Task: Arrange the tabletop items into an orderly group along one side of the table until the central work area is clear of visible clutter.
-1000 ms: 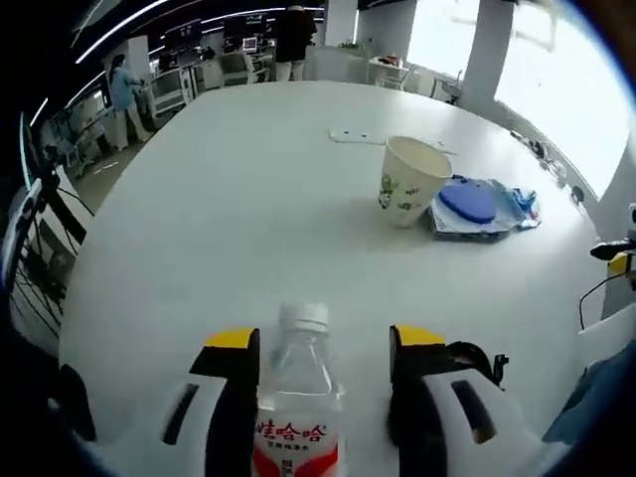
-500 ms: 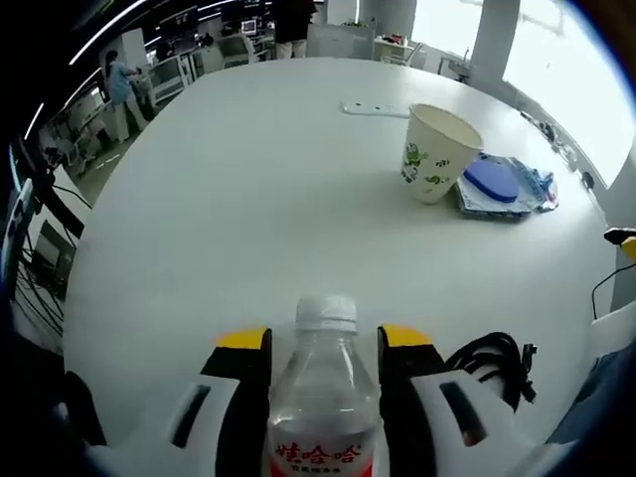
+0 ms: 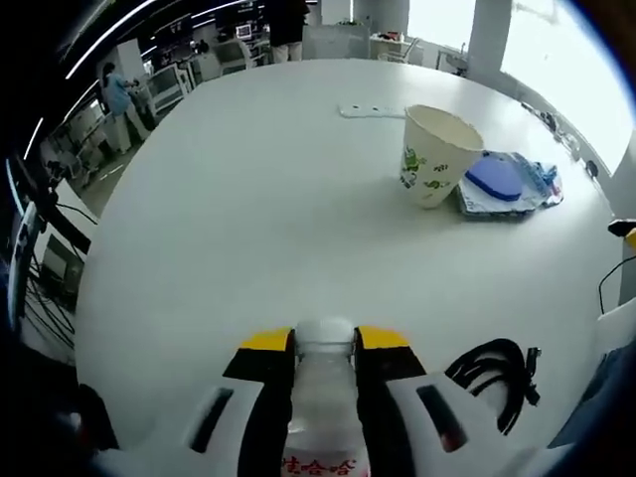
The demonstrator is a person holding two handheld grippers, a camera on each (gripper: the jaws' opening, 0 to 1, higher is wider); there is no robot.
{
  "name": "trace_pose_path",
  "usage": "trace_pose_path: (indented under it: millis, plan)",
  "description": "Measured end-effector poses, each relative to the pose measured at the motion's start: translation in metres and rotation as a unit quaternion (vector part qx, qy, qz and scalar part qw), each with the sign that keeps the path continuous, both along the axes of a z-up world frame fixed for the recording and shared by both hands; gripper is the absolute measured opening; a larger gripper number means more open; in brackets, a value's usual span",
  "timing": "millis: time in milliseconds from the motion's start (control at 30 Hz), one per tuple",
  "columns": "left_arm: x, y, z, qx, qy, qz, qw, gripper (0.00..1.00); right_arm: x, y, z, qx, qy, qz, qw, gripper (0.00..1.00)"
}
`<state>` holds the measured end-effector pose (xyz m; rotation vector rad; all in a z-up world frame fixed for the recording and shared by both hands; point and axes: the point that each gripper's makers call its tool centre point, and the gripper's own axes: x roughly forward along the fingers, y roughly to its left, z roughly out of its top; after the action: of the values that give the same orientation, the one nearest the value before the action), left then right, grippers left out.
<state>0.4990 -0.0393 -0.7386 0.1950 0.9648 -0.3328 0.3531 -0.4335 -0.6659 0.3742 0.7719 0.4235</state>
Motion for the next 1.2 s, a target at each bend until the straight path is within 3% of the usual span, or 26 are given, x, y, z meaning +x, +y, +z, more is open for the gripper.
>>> trace_pose_path:
  millis: [133, 333, 500, 633, 700, 800, 1000, 1200]
  plan:
    - [0.001, 0.001, 0.014, -0.034, -0.015, 0.022, 0.9991, 0.21, -0.003, -0.008, -0.001, 0.032, 0.003, -0.031, 0.999, 0.42]
    - [-0.002, 0.009, 0.033, -0.055, -0.034, 0.042, 0.997, 0.2, -0.007, -0.009, -0.005, 0.032, 0.007, -0.034, 0.9989, 0.41]
    - [-0.006, 0.01, 0.057, -0.074, -0.067, 0.044, 0.994, 0.19, -0.007, -0.006, -0.003, 0.035, 0.003, -0.032, 0.9989, 0.41]
    - [-0.009, 0.009, 0.083, -0.112, -0.102, 0.06, 0.9867, 0.19, -0.008, -0.005, -0.003, 0.035, 0.002, -0.029, 0.999, 0.41]
    - [-0.009, 0.009, 0.102, -0.124, -0.135, 0.069, 0.9806, 0.19, -0.01, -0.006, -0.006, 0.034, 0.005, -0.028, 0.999, 0.41]
    - [-0.009, 0.007, 0.119, -0.133, -0.16, 0.072, 0.9755, 0.18, -0.011, -0.007, -0.007, 0.034, 0.008, -0.031, 0.9989, 0.41]
    - [0.008, -0.006, 0.136, -0.114, -0.193, 0.045, 0.9735, 0.18, -0.009, -0.008, -0.008, 0.031, 0.008, -0.028, 0.9991, 0.41]
    - [0.041, -0.024, 0.149, -0.129, -0.211, 0.032, 0.9684, 0.18, -0.008, -0.013, -0.005, 0.032, 0.003, -0.039, 0.9987, 0.41]
